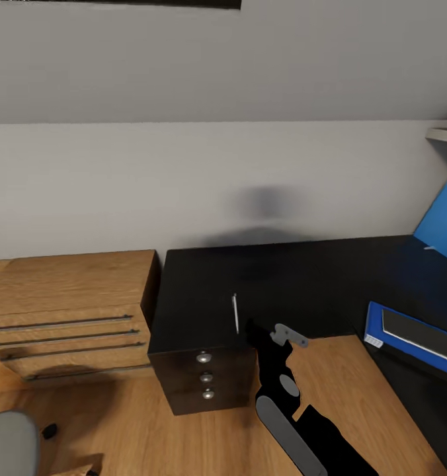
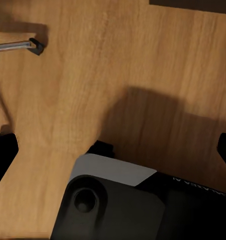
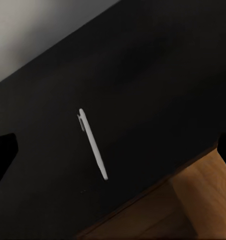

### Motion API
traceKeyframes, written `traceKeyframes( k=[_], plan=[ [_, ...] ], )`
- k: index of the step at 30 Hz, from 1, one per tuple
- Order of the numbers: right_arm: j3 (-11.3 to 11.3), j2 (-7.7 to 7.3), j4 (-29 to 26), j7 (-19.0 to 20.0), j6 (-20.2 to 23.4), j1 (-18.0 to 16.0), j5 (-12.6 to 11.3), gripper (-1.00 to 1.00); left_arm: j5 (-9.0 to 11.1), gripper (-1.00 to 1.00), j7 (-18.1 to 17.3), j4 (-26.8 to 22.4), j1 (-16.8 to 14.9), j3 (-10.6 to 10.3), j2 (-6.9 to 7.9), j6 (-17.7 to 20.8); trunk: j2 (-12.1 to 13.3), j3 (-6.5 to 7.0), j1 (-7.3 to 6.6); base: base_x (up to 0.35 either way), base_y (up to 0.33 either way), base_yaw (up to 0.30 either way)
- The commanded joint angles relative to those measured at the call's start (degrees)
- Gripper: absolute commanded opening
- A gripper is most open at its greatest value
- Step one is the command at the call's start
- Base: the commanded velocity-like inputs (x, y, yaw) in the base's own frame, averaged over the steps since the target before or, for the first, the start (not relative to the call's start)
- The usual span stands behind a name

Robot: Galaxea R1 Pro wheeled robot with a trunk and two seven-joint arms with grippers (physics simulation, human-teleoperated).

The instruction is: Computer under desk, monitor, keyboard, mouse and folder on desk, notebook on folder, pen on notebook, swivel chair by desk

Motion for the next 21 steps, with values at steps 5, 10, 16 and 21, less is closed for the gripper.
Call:
traceKeyframes(
  k=[5,10,16,21],
  plan=[
    [0.1,-0.08,0.0,-0.3,-0.4,-0.1,-0.4,1.0,0.2,1.0,0.4,-0.1,-0.1,-0.2,0.05,0.3,0.0,-0.07,0.0,-0.005,0.007,0.273],
    [0.1,-0.15,0.0,-0.1,-0.3,-0.1,-0.4,1.0,0.2,1.0,0.4,-0.1,-0.1,-0.2,0.03,0.3,0.0,-0.07,0.0,0.009,0.001,0.181],
    [1.4,-0.16,2.3,0.6,-0.1,-0.2,-0.3,1.0,0.2,1.0,0.5,0.0,-0.1,-0.3,-0.07,0.3,0.0,-0.07,0.0,0.038,0.0,0.024],
    [1.8,2.39,8.4,4.5,8.4,-6.7,1.4,1.0,0.3,1.0,0.5,0.0,-0.1,-0.4,-0.15,0.3,0.0,-0.07,0.0,0.003,0.0,0.001]
  ],
)
